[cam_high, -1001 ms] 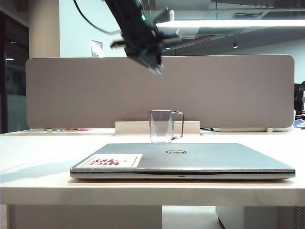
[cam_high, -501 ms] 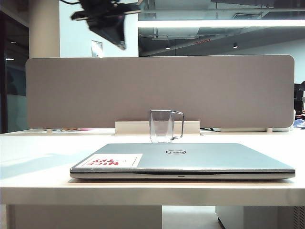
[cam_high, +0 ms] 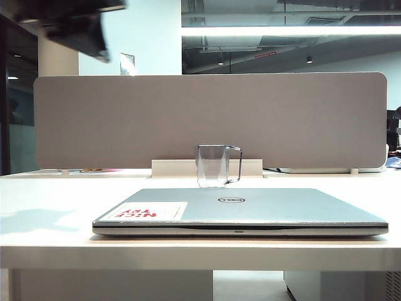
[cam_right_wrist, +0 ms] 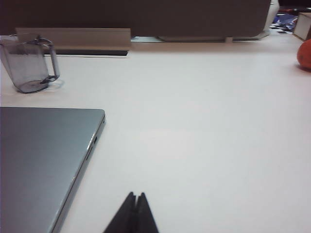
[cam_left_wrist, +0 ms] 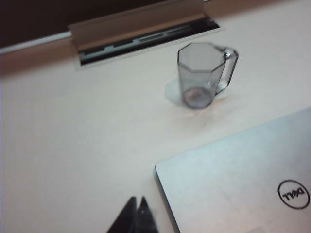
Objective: Pick up the water cup and place it on the side of the laptop away from you.
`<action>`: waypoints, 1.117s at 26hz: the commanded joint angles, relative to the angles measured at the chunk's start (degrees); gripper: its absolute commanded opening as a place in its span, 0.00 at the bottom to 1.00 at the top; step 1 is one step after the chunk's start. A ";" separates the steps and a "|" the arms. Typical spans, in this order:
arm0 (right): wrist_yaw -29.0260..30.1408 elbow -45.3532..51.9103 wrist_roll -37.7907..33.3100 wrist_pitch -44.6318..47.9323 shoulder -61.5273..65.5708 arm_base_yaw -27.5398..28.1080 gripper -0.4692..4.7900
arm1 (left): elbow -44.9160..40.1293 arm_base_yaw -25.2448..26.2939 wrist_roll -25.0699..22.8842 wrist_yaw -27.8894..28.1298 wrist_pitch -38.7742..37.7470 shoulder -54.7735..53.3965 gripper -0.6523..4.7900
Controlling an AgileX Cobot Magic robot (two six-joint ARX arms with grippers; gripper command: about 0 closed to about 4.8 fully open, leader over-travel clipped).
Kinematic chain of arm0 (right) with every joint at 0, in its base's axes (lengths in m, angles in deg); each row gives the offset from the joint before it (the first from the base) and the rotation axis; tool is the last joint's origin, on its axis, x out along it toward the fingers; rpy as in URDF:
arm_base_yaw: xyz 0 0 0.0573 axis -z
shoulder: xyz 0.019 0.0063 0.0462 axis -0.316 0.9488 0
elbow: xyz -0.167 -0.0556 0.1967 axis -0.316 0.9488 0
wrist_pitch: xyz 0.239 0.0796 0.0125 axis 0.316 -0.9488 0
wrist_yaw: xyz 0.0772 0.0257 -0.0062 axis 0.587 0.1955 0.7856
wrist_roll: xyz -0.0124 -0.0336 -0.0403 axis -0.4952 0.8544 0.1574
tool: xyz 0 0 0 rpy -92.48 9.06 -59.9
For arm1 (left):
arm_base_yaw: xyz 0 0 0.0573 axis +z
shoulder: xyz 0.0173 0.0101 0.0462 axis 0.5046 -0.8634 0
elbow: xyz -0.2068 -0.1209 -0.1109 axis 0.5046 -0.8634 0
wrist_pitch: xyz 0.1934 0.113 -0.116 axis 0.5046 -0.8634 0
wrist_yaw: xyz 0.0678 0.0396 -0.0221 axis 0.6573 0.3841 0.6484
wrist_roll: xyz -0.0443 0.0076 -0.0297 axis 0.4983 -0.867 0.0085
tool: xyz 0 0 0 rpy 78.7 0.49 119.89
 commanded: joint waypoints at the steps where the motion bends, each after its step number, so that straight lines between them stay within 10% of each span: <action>1: -0.87 0.22 0.13 0.63 -0.09 -0.13 0.07 | -10.34 0.26 0.72 2.93 5.07 10.03 0.11; 21: -0.85 0.22 0.13 0.66 -0.09 -0.13 0.07 | -44.50 0.37 4.46 10.29 12.09 50.38 0.11; 29: -0.87 0.22 0.13 0.63 -0.09 -0.13 0.07 | -49.59 10.62 9.51 3.13 12.28 52.65 0.11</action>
